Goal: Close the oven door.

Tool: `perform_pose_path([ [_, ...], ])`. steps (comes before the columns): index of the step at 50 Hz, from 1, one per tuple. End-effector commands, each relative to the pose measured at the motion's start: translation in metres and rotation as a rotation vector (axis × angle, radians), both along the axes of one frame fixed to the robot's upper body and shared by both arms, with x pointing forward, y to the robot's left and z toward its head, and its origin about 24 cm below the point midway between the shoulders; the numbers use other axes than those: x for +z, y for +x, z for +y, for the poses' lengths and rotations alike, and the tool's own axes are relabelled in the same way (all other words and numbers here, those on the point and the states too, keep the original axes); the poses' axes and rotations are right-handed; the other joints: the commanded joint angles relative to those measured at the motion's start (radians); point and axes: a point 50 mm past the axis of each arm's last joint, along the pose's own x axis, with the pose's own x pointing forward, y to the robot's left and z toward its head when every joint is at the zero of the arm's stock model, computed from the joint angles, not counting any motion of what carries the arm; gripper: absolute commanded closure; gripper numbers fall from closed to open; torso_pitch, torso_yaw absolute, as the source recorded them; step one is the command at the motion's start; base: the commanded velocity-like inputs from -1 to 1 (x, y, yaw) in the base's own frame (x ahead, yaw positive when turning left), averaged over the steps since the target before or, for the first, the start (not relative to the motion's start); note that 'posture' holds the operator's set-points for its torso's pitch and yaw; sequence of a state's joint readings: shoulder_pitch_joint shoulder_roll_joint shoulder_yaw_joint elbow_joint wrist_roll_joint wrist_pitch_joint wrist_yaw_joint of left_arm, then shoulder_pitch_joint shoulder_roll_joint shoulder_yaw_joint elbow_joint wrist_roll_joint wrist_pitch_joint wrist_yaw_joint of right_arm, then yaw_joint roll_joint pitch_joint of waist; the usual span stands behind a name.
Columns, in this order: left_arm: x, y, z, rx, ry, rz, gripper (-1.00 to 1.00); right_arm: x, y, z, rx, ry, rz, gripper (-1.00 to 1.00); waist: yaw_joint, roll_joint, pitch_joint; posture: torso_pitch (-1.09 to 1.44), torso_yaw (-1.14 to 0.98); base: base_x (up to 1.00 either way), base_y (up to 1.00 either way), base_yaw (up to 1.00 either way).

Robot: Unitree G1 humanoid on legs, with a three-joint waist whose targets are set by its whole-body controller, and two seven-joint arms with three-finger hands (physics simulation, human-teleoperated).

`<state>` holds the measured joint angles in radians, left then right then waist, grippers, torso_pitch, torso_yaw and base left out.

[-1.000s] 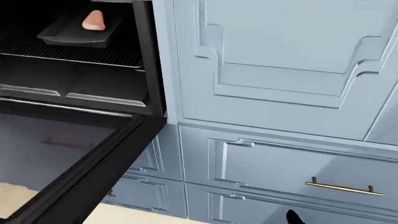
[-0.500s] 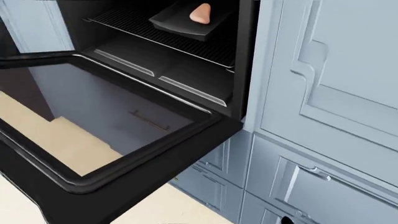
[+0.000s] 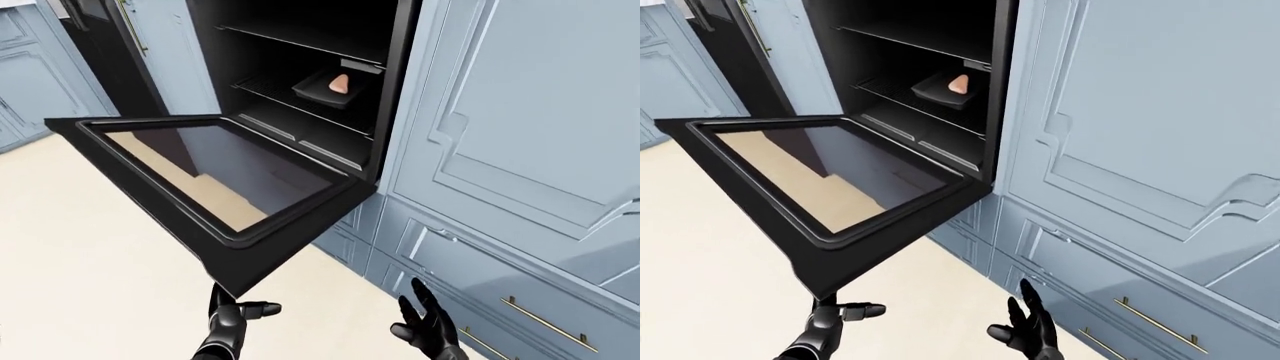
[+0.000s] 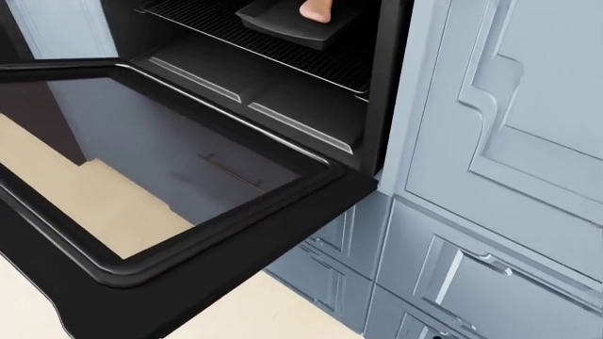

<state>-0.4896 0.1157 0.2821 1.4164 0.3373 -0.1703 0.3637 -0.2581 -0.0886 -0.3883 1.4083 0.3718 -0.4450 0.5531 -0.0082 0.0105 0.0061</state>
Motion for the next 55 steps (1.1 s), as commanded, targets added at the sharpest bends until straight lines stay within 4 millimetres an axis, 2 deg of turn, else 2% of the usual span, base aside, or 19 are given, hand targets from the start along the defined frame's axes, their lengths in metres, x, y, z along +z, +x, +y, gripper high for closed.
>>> perform_pose_path([
  [1, 0.012, 0.013, 0.004, -0.002, 0.029, -0.066, -1.00, 0.008, 0.010, -0.005, -0.005, -0.019, -0.066, -1.00, 0.002, 0.002, -0.006, 0.00, 0.00, 0.22, 0.00, 0.00],
  [6, -0.001, -0.005, 0.007, 0.007, 0.083, 0.030, -1.00, 0.006, 0.005, -0.009, -0.023, -0.007, -0.063, -1.00, 0.007, 0.016, 0.005, 0.00, 0.00, 0.21, 0.00, 0.00],
  [10, -0.002, -0.006, 0.007, 0.006, 0.097, 0.040, -1.00, 0.005, 0.002, -0.010, -0.033, -0.005, -0.053, -1.00, 0.005, -0.010, 0.002, 0.00, 0.00, 0.21, 0.00, 0.00],
  [13, -0.002, -0.005, 0.007, 0.011, 0.091, 0.040, -1.00, 0.005, 0.005, -0.007, -0.018, -0.001, -0.044, -1.00, 0.008, -0.066, -0.010, 0.00, 0.00, 0.21, 0.00, 0.00],
  [15, -0.001, -0.005, 0.008, 0.011, 0.090, 0.036, -1.00, 0.005, 0.004, -0.008, -0.017, 0.001, -0.043, -1.00, 0.002, -0.032, -0.001, 0.00, 0.00, 0.21, 0.00, 0.00],
  [19, 0.000, -0.003, 0.008, 0.013, 0.086, 0.031, -1.00, 0.004, 0.007, -0.003, 0.001, 0.009, -0.031, -1.00, 0.004, -0.031, -0.004, 0.00, 0.00, 0.22, 0.00, 0.00],
  [22, 0.000, -0.003, 0.008, 0.015, 0.086, 0.031, -1.00, 0.004, 0.005, -0.005, 0.003, 0.010, -0.029, -1.00, 0.000, -0.004, 0.003, 0.00, 0.00, 0.22, 0.00, 0.00],
  [24, 0.000, -0.003, 0.008, 0.015, 0.085, 0.028, -1.00, 0.004, 0.004, -0.006, -0.002, 0.008, -0.031, -1.00, -0.004, 0.028, 0.007, 0.00, 0.00, 0.23, 0.00, 0.00],
  [26, 0.001, -0.002, 0.008, 0.016, 0.084, 0.025, -1.00, 0.004, 0.005, -0.005, 0.000, 0.007, -0.032, -1.00, -0.004, 0.088, -0.013, 0.00, 0.00, 0.23, 0.00, 0.00],
  [27, 0.001, -0.002, 0.009, 0.016, 0.084, 0.024, -1.00, 0.004, 0.006, -0.005, 0.003, 0.007, -0.032, -1.00, 0.007, 0.050, -0.007, 0.00, 0.00, 0.23, 0.00, 0.00],
  [29, 0.001, -0.002, 0.009, 0.017, 0.084, 0.023, -1.00, 0.004, 0.006, -0.004, 0.006, 0.008, -0.032, -1.00, 0.007, 0.061, 0.002, 0.00, 0.00, 0.23, 0.00, 0.00],
  [35, 0.002, -0.001, 0.009, 0.019, 0.080, 0.018, -1.00, 0.005, 0.007, -0.003, 0.012, 0.008, -0.032, -1.00, 0.016, 0.019, 0.004, 0.00, 0.00, 0.22, 0.00, 0.00],
  [38, 0.002, 0.000, 0.009, 0.020, 0.079, 0.018, -1.00, 0.005, 0.007, -0.003, 0.013, 0.007, -0.032, -1.00, 0.020, -0.027, 0.006, 0.00, 0.00, 0.22, 0.00, 0.00],
  [40, 0.002, -0.001, 0.009, 0.020, 0.078, 0.017, -1.00, 0.005, 0.007, -0.003, 0.014, 0.006, -0.032, -1.00, 0.022, -0.085, -0.006, 0.00, 0.00, 0.22, 0.00, 0.00],
  [45, 0.002, 0.000, 0.009, 0.020, 0.077, 0.016, -1.00, 0.005, 0.008, -0.003, 0.021, 0.000, -0.034, -1.00, 0.009, -0.033, 0.004, 0.00, 0.00, 0.22, 0.00, 0.00],
  [46, 0.002, 0.000, 0.009, 0.020, 0.074, 0.014, -1.00, 0.006, 0.008, -0.002, 0.025, 0.000, -0.039, -1.00, 0.011, -0.022, 0.028, 0.00, 0.00, 0.00, 0.00, 0.00],
  [50, 0.003, 0.000, 0.009, 0.020, 0.074, 0.009, -1.00, 0.006, 0.008, -0.002, 0.025, 0.001, -0.039, -1.00, -0.008, 0.044, 0.011, 0.00, 0.00, 0.00, 0.00, 0.00],
  [51, 0.003, 0.000, 0.008, 0.005, 0.084, 0.002, -1.00, 0.006, 0.009, -0.002, 0.026, 0.001, -0.039, -1.00, -0.009, 0.017, 0.010, 0.00, 0.00, 0.00, 0.00, 0.00],
  [55, 0.001, -0.001, 0.000, -0.023, 0.082, 0.001, -1.00, 0.006, 0.009, -0.004, 0.023, -0.004, -0.044, -1.00, -0.012, 0.005, -0.002, 0.00, 0.00, 0.00, 0.00, 0.00],
])
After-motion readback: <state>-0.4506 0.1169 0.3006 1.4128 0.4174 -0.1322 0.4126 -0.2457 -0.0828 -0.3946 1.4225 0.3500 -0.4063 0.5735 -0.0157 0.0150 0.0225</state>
